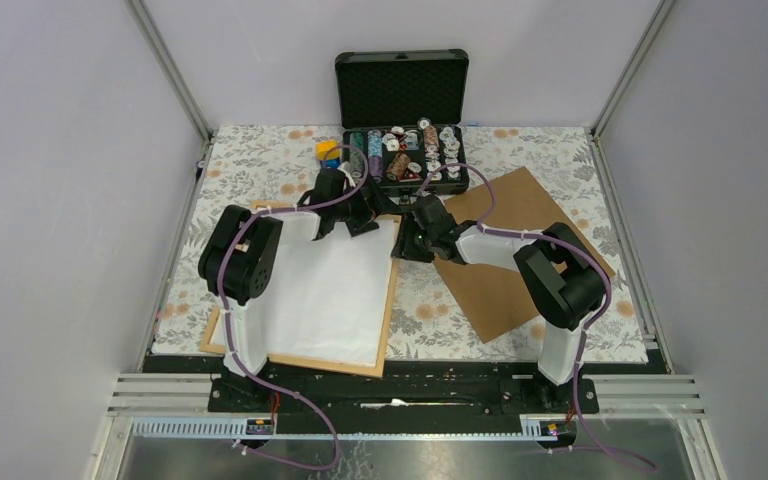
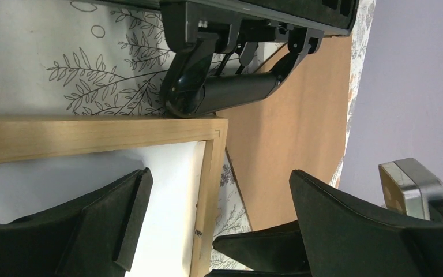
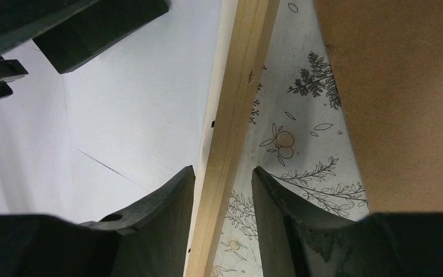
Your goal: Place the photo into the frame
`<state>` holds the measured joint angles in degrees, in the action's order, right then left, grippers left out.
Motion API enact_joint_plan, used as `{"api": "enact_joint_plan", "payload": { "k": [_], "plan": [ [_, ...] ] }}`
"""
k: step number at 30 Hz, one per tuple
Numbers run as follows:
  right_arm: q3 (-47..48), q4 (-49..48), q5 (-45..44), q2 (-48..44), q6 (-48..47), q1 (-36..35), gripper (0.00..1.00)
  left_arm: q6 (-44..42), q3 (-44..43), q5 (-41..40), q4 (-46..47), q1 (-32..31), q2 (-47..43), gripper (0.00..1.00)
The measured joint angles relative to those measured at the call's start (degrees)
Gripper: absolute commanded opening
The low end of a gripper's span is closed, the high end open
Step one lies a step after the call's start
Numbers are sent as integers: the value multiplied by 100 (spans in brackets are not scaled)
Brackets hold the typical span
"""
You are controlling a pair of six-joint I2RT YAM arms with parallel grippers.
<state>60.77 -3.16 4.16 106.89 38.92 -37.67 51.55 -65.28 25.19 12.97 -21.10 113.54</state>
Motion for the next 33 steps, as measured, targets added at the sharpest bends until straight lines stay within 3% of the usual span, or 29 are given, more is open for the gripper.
{"api": "enact_joint_plan", "payload": {
  "k": [8, 14, 21, 28, 33],
  "plan": [
    [0, -22, 4, 11, 0, 46, 50, 160, 256, 2, 433, -57, 15, 99],
    [74, 271, -52, -52, -173, 98, 81, 48, 173, 4, -9, -111, -181, 99],
    [-13, 1172, -693, -1445, -918, 367, 99, -229, -70, 15, -581, -190, -1172, 99],
    [-798, 1379, -1115, -3244, -1344, 2083, 100, -505, -232, -70, -776, -968, -1309, 99],
    [-1502, 1423, -407, -3314, -1110, 4450, 100, -835, -1060, -223, -1373, -2109, -367, 99]
  ]
}}
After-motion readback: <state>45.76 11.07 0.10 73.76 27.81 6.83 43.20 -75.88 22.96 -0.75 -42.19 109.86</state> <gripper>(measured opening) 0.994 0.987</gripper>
